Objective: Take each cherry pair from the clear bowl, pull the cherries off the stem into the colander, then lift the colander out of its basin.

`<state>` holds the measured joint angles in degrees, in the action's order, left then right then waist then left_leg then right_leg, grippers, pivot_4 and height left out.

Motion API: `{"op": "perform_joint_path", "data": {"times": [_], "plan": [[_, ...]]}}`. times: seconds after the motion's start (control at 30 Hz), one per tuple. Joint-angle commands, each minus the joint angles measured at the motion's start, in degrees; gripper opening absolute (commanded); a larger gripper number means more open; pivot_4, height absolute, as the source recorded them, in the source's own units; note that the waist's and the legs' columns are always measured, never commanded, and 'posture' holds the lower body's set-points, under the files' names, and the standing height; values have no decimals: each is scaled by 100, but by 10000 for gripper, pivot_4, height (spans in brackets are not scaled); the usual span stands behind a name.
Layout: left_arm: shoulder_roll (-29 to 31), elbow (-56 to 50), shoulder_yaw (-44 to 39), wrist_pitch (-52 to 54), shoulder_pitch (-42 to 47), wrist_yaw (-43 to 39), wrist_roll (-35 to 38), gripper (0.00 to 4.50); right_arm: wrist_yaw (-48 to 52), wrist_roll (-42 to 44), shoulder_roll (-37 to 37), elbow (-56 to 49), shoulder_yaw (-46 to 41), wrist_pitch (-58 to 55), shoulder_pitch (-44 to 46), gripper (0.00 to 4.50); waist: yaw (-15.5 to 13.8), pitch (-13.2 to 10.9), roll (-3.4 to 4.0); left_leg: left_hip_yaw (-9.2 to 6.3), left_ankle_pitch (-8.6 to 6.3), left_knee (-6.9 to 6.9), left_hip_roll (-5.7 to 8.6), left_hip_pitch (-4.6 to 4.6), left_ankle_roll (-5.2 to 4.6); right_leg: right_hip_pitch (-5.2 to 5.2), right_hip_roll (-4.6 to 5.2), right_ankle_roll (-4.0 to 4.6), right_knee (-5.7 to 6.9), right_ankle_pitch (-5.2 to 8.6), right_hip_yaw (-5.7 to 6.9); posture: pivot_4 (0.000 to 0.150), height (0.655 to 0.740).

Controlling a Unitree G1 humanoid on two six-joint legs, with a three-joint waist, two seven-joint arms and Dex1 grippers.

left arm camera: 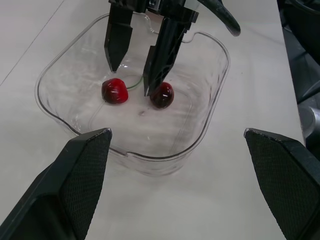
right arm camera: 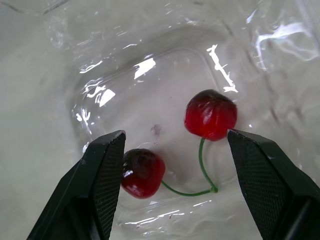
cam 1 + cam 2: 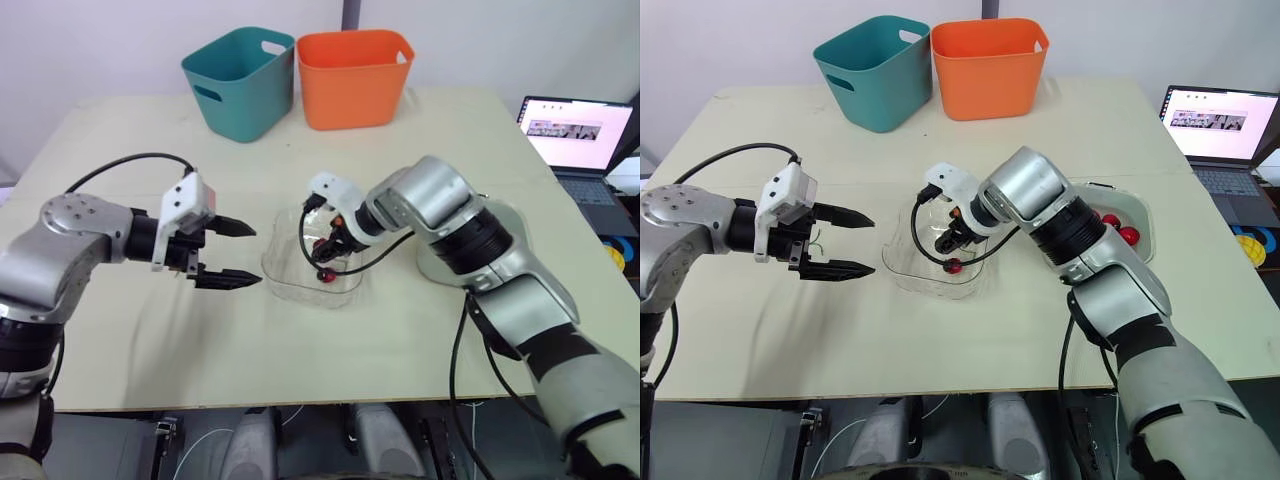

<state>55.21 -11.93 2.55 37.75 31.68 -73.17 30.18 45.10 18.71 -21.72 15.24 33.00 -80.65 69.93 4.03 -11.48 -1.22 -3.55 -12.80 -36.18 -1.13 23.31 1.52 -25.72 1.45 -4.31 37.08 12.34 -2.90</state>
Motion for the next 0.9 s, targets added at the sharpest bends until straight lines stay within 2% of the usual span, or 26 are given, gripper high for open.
{"op": "perform_joint_path", "data": {"times": [0.03, 0.47, 0.8, 0.9], "plan": [[-6, -50, -110, -121, 86, 44, -38, 45000, 64, -175, -5, 181, 61, 329, 176, 34964, -1, 0, 0, 0, 0, 0, 0, 0, 0, 0, 0, 0, 0, 0, 0, 1500, 7400], [-28, -101, -128, -133, 13, 119, -40, 45000, 500, -508, 88, 5, 395, 1335, -84, 34964, -2, 0, 0, 0, 0, 0, 0, 1, 0, -1, 0, -1, 0, 0, 0, 1500, 7400], [-41, -32, -92, -167, 108, 120, -107, 45000, 1649, -452, -351, -799, 597, 1661, -50, 34964, -4, 0, 0, 0, 0, 0, 0, 1, 0, -1, 0, -2, 0, 2, 0, 1500, 7400], [-50, -12, -83, -174, 126, 120, -120, 45000, 1941, -779, -695, -947, 833, 2225, -25, 34964, -4, 0, 0, 0, 0, 0, 0, 1, 0, -1, 0, -3, 0, 3, 0, 1500, 7400]]}}
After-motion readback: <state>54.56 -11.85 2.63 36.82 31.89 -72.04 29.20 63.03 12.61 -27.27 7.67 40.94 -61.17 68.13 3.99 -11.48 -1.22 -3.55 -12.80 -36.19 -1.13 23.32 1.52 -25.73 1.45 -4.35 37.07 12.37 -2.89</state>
